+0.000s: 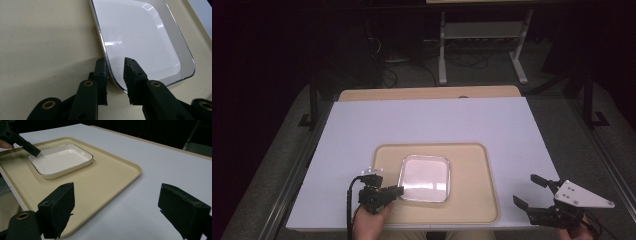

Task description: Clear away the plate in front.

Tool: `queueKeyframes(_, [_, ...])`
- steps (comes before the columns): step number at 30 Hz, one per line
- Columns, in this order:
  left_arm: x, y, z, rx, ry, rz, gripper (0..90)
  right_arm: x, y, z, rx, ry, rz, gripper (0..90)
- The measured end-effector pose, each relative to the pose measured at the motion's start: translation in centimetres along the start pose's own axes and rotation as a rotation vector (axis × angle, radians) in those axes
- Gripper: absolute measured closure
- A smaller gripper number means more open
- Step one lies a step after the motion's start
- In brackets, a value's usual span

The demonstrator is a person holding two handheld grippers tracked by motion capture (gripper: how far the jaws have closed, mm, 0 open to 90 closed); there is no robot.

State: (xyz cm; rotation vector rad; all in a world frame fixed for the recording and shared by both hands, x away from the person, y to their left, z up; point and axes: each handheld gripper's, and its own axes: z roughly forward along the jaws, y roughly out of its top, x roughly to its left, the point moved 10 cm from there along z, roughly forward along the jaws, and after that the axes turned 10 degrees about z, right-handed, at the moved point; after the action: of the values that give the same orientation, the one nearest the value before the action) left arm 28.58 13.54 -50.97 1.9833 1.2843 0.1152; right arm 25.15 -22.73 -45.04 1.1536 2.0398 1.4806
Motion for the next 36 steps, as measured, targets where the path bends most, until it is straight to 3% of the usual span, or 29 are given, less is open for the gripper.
queueKeyframes(12, [-0.8, -0.1, 0.1, -0.004, -0.022, 0.013, 71.8, 0.0, 0.0, 0.0, 0.001, 0.0, 0.0, 12.9])
queueKeyframes(19, [-0.3, 0.6, -0.8, -0.037, 0.001, 0.033, 69.4, 0.0, 0.0, 0.0, 0.003, 0.001, -0.001, 12.9])
queueKeyframes(26, [0.1, 1.4, -1.3, -0.057, 0.028, 0.08, 65.5, 0.0, 0.0, 0.0, 0.003, 0.003, 0.0, 12.9])
queueKeyframes(30, [-0.4, 2.3, -1.5, -0.076, 0.027, 0.142, 65.0, 0.0, 0.0, 0.1, 0.003, 0.003, -0.003, 12.9])
queueKeyframes(32, [-0.6, 2.4, -1.6, -0.079, 0.021, 0.153, 65.0, 0.0, 0.0, 0.1, 0.003, 0.003, -0.003, 12.9])
queueKeyframes(33, [-0.9, 2.8, -1.6, -0.083, 0.023, 0.186, 64.8, 0.0, 0.0, 0.1, 0.003, 0.002, -0.003, 12.9])
queueKeyframes(35, [-1.3, 3.0, -1.5, -0.089, 0.018, 0.215, 64.2, 0.0, 0.0, 0.0, 0.003, 0.002, -0.003, 12.9])
queueKeyframes(36, [-1.3, 3.0, -1.5, -0.089, 0.018, 0.215, 63.9, 0.0, 0.0, 0.1, 0.003, 0.002, -0.003, 12.9])
